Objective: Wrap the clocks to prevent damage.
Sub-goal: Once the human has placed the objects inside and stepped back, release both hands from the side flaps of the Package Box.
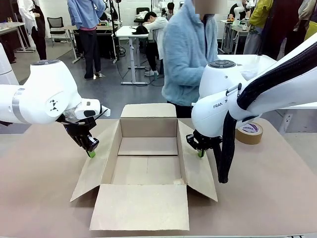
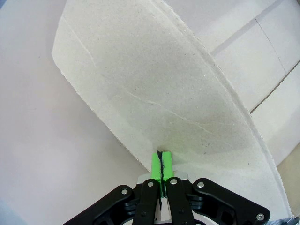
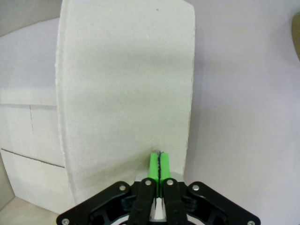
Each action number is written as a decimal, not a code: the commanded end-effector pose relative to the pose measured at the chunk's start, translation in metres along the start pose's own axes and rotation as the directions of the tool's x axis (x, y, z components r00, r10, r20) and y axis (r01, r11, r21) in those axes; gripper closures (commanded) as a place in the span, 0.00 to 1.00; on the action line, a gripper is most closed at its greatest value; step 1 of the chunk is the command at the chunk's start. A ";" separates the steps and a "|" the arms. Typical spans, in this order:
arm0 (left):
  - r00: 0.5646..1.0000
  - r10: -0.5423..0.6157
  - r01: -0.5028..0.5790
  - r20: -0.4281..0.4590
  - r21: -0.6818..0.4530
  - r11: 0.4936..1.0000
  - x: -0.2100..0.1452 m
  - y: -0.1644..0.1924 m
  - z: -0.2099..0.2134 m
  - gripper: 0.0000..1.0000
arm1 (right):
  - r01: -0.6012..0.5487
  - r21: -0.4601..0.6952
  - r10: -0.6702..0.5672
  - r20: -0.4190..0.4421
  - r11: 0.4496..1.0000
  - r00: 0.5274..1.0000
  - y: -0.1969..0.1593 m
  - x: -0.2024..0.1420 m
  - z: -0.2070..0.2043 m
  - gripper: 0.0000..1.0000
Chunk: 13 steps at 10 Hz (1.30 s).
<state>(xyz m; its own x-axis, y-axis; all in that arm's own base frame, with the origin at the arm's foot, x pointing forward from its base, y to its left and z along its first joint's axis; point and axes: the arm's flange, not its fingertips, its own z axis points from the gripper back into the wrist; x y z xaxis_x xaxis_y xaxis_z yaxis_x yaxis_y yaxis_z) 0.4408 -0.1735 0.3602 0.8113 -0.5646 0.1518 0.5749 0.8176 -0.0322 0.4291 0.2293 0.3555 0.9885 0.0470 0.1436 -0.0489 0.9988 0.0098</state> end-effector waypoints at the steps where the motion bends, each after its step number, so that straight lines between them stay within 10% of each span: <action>1: 1.000 -0.002 0.002 -0.009 -0.002 1.000 -0.001 0.000 -0.001 1.00 | 0.011 -0.022 -0.011 0.008 1.000 1.000 0.001 -0.001 -0.001 0.99; 13: 1.000 -0.002 0.002 -0.009 -0.002 1.000 -0.001 0.000 -0.001 1.00 | 0.011 -0.022 -0.011 0.008 1.000 1.000 0.001 -0.001 -0.001 0.99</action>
<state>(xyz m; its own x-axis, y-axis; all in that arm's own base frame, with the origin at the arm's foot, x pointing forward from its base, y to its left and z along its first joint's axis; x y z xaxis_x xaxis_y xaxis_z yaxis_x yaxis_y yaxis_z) 0.4408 -0.1735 0.3602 0.8113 -0.5646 0.1518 0.5749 0.8176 -0.0322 0.4291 0.2293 0.3555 0.9885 0.0470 0.1436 -0.0489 0.9988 0.0098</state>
